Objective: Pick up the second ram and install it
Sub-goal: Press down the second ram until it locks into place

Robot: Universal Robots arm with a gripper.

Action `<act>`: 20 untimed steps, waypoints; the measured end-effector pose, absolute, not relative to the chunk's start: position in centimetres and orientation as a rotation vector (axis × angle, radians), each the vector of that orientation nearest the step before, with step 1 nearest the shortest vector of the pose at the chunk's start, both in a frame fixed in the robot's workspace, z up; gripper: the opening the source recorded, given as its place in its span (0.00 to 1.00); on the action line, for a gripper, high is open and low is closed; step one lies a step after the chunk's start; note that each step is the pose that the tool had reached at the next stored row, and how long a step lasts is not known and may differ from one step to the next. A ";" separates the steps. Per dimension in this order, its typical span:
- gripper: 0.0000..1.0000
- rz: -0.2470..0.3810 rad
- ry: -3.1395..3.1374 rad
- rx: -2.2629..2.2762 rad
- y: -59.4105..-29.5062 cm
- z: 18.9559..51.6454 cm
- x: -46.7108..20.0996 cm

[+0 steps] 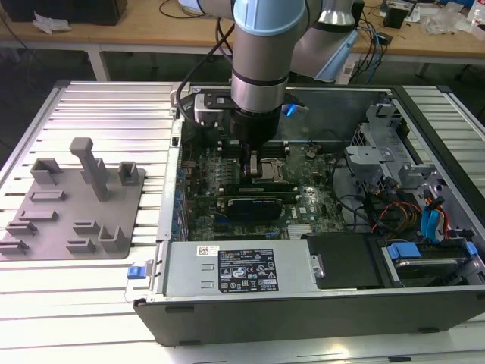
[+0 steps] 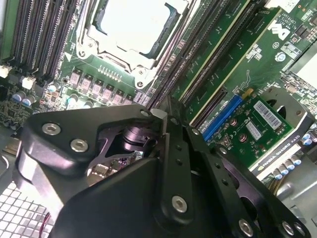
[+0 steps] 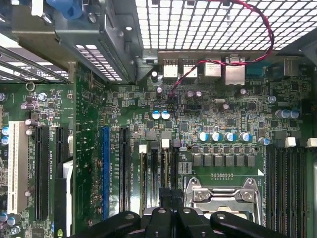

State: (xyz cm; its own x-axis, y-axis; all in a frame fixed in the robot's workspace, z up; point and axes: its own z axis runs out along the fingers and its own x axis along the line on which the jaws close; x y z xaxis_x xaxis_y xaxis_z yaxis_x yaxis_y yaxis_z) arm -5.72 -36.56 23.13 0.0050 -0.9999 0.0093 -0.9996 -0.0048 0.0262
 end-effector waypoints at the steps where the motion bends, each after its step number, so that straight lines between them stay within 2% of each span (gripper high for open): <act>1: 0.08 -0.019 -2.198 2.209 -36.6 23.1 -5.7; 13: 0.08 -0.019 -2.199 2.210 -36.6 22.9 -5.7; 20: 0.08 -0.019 -2.199 2.209 -36.6 25.5 -5.7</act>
State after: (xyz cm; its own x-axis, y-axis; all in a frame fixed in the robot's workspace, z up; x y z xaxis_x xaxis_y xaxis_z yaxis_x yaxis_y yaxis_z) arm -5.71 -36.56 25.49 0.0051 -0.9999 0.0089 -0.9997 -0.0048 0.0259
